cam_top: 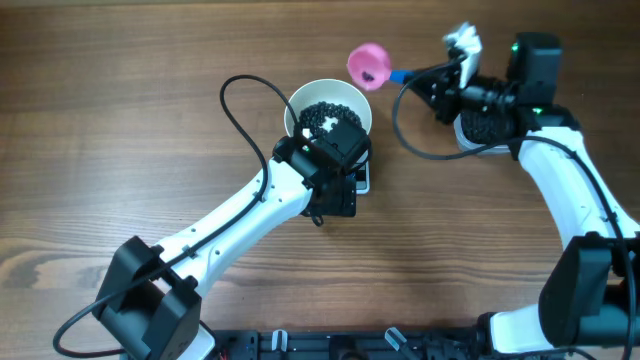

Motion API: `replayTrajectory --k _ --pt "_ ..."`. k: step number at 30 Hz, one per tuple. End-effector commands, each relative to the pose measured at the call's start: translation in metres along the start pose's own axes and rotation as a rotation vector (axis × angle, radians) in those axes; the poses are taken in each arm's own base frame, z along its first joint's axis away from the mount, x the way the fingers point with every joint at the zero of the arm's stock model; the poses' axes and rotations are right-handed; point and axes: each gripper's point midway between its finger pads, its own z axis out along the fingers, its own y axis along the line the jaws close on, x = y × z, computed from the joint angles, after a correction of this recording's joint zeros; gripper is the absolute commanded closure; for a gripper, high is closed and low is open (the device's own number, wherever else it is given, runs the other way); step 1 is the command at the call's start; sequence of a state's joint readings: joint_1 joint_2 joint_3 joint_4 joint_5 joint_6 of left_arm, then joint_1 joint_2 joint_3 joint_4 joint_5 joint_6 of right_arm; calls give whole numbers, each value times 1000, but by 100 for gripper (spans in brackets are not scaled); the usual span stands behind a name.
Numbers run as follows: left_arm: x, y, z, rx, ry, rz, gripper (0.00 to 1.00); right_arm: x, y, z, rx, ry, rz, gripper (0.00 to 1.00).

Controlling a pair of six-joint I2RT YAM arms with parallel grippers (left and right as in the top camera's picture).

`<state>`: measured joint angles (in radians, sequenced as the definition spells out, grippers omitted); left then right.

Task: Scoop item into bowl and weigh 150g on scale
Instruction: 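Hold the scoop of beans still just above the bowl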

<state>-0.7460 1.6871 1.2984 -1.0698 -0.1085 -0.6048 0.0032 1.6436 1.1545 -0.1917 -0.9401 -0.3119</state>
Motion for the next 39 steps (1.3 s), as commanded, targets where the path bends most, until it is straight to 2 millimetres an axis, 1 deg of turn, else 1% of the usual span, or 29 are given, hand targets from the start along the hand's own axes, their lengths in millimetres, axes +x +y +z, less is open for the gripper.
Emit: replayTrajectory --k 1,2,3,4,6,8,10,12,14,17,23,27,39 --pt "0 4 4 -25 -2 -10 0 5 13 17 17 61 -244 96" --pt "0 4 4 -25 -2 -10 0 5 16 21 11 66 -285 96" --pt "0 4 4 -25 -2 -10 0 7 14 23 32 83 -318 96" --pt "0 4 4 -25 -2 -9 0 9 6 23 76 106 -347 96" --pt "0 4 4 -25 -2 -10 0 8 1 22 102 109 -382 96" --pt "0 4 4 -25 -2 -9 0 3 7 23 72 81 -392 96" --pt "0 4 4 -25 -2 -10 0 2 6 23 76 81 -391 96" --pt "0 4 4 -25 -2 -10 0 -1 16 24 20 51 -392 96" --pt "0 4 4 -25 -2 -10 0 -2 22 24 -9 38 -385 96" --pt "0 4 4 -25 -2 -10 0 -2 22 24 -10 37 -381 96" --pt "0 4 4 -25 -2 -10 0 -3 22 24 -7 37 -233 96" --pt "0 4 4 -25 -2 -10 0 -4 27 24 -38 25 -218 96" --pt "0 4 4 -25 -2 -10 0 -4 27 24 -37 26 -211 96"
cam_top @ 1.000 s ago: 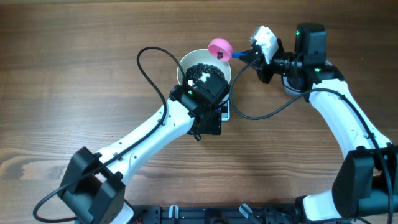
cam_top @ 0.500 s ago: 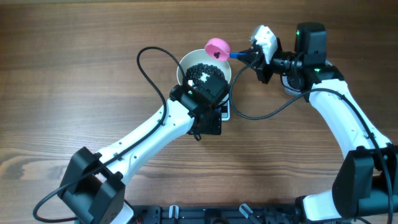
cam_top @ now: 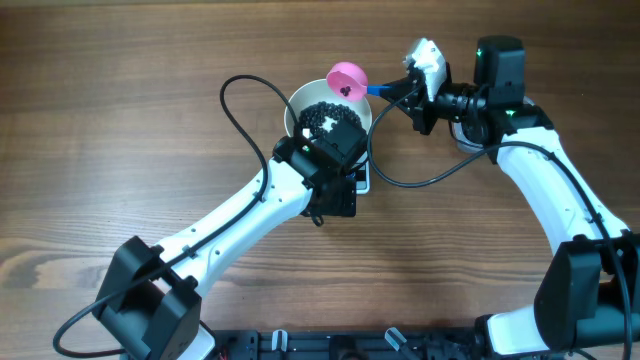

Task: Scoop item into bowl and weigh 150g on scale
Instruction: 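Hold the scoop of beans still just above the bowl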

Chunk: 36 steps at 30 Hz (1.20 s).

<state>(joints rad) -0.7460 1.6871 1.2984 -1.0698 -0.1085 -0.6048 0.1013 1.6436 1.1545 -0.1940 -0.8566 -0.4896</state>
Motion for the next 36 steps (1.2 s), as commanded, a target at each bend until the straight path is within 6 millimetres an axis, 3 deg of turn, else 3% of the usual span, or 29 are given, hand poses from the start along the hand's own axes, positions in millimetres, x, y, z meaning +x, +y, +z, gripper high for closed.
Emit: replayTrajectory --k 1,4,7,9,11,13,15,18,25,36 --pt "0 4 4 -25 -2 -10 0 -7 2 -2 -7 -18 3 96" --pt "0 4 4 -25 -2 -10 0 -5 -2 -2 13 -7 4 96" --pt "0 4 4 -25 -2 -10 0 -11 13 -3 -69 -47 -15 96" --pt "0 4 4 -25 -2 -10 0 -3 -2 -2 18 3 -67 96" --pt "0 4 4 -25 -2 -10 0 -4 5 -2 -23 -11 -59 96" --pt "0 4 4 -25 -2 -10 0 1 0 -2 7 16 -52 95" --pt "0 4 4 -25 -2 -10 0 -3 15 -2 -72 -18 -93 96" --pt "0 4 4 -25 -2 -10 0 -3 17 -3 -83 -21 -82 96" --pt "0 4 4 -25 -2 -10 0 5 2 -2 1 31 -131 96" --pt "0 4 4 -25 -2 -10 0 2 -3 -1 28 28 -184 96"
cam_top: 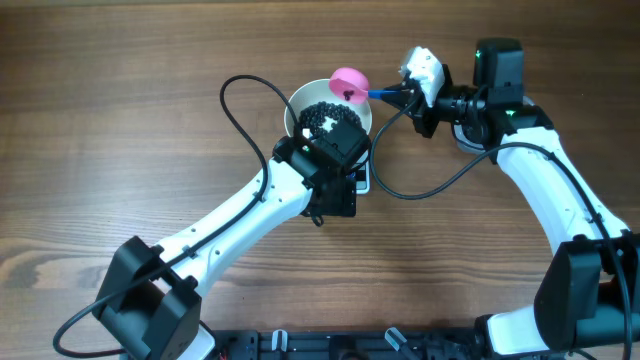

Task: Scoop item into bowl and weigh 150g on scale
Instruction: 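Hold the scoop of beans still just above the bowl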

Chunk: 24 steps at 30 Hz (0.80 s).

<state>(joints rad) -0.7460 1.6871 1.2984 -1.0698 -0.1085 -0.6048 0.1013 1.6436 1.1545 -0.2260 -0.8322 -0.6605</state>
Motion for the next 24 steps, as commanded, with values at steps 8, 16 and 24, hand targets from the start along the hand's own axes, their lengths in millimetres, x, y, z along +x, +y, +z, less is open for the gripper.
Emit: replayTrajectory --k 8,16,24 --pt "0 4 4 -25 -2 -10 0 -5 0 -1 3 -8 -29 96" --pt "0 4 4 -25 -2 -10 0 -7 10 0 -42 -22 -19 96" --pt "0 4 4 -25 -2 -10 0 -9 5 1 -19 -21 -12 96"
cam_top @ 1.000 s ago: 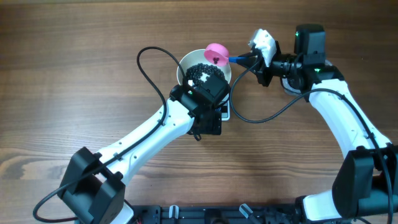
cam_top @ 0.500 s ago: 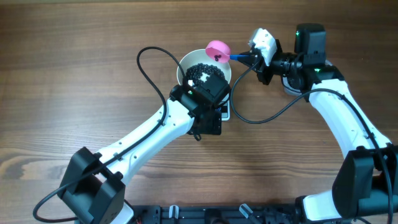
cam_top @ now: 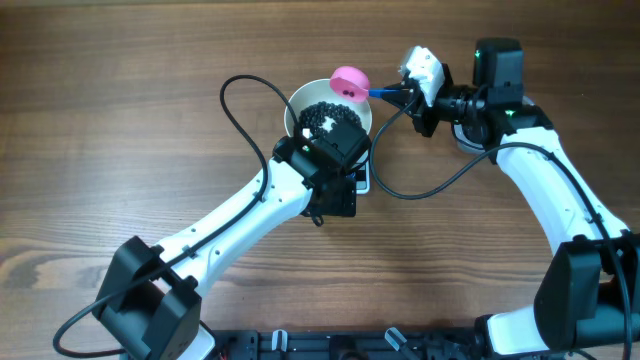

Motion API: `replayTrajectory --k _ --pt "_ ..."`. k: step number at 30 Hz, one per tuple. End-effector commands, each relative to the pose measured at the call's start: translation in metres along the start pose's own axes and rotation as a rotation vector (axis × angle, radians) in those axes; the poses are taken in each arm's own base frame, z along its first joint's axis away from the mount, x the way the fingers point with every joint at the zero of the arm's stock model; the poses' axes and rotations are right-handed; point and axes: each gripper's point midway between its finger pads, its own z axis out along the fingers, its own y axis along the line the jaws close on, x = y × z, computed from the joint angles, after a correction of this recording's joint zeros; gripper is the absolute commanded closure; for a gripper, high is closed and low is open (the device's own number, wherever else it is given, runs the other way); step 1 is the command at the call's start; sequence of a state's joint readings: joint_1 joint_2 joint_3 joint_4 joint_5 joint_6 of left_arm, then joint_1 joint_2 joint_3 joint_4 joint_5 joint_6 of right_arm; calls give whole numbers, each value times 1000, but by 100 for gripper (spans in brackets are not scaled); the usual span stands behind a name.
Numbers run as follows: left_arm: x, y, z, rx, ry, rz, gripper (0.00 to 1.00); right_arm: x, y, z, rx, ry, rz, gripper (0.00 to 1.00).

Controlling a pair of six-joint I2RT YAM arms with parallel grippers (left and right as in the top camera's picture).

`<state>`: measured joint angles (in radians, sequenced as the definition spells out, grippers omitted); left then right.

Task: Scoop item into bowl and weigh 150g on scale
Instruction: 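Hold the scoop of beans still just above the bowl, then carry the pink scoop right and lower it into the bean tub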

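Observation:
A white bowl (cam_top: 300, 103) holding black granules sits on a scale (cam_top: 363, 180), of which only a sliver shows past the left arm. My right gripper (cam_top: 403, 93) is shut on the blue handle of a pink scoop (cam_top: 349, 79). The scoop's head is tipped over the bowl's far rim. My left gripper (cam_top: 338, 128) is at the bowl's near side. Its wrist housing hides the fingers, so their state is unclear.
A second container (cam_top: 463, 137) is mostly hidden under the right arm, to the right of the bowl. A black cable loops left of the bowl (cam_top: 232, 110), and another hangs below the right wrist (cam_top: 420, 185). Wooden tabletop (cam_top: 120, 90) lies all around.
The right gripper first held the pink scoop to the right of the bowl, near the second container. Then the scoop was at the bowl's far rim. After that it was tipped over the bowl, where it stays. The left arm stayed at the bowl throughout.

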<state>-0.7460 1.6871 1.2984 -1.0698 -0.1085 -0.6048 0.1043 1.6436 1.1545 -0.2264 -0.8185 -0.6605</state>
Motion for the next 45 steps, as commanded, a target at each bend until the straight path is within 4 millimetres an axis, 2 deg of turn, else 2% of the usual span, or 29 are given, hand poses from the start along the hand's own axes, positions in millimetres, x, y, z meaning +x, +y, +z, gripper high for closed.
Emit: replayTrajectory --k 1,7,14,17,18,20,22,26,28,35,37,39,41,43,45 --pt "0 4 4 -25 -2 -10 0 -10 6 0 -26 -29 25 96" --pt "0 4 4 -25 -2 -10 0 -10 8 -1 -41 -33 162 96" --pt "0 4 4 -25 -2 -10 0 -12 7 -3 -48 -45 188 96" --pt "0 4 4 -25 -2 -10 0 -28 -1 -17 -81 -141 259 96" --pt "0 4 4 -25 -2 -10 0 -34 -14 -29 -70 -185 353 96" --pt "0 4 4 -25 -2 -10 0 -32 -31 -46 -46 -212 485 96" --pt "0 4 4 -25 -2 -10 0 -21 -48 -70 -30 -237 647 96" --pt "0 4 4 -25 -2 -10 0 3 -73 -110 22 -269 862 96" --pt "0 4 4 -25 -2 -9 0 28 -84 -134 80 -268 998 96" --pt "0 4 4 -25 -2 -10 0 105 -93 -211 263 -278 1373 96" --pt "0 4 4 -25 -2 -10 0 123 -92 -220 327 -251 1447 96" --pt "0 4 4 -25 -2 -10 0 149 -87 -225 429 -170 1539 96" --pt "0 4 4 -25 -2 -10 0 158 -82 -223 458 -126 1570 96" --pt "0 4 4 -25 -2 -10 0 158 -76 -218 442 -103 1592 89" --pt "0 4 4 -25 -2 -9 0 157 -71 -211 424 -81 1604 75"
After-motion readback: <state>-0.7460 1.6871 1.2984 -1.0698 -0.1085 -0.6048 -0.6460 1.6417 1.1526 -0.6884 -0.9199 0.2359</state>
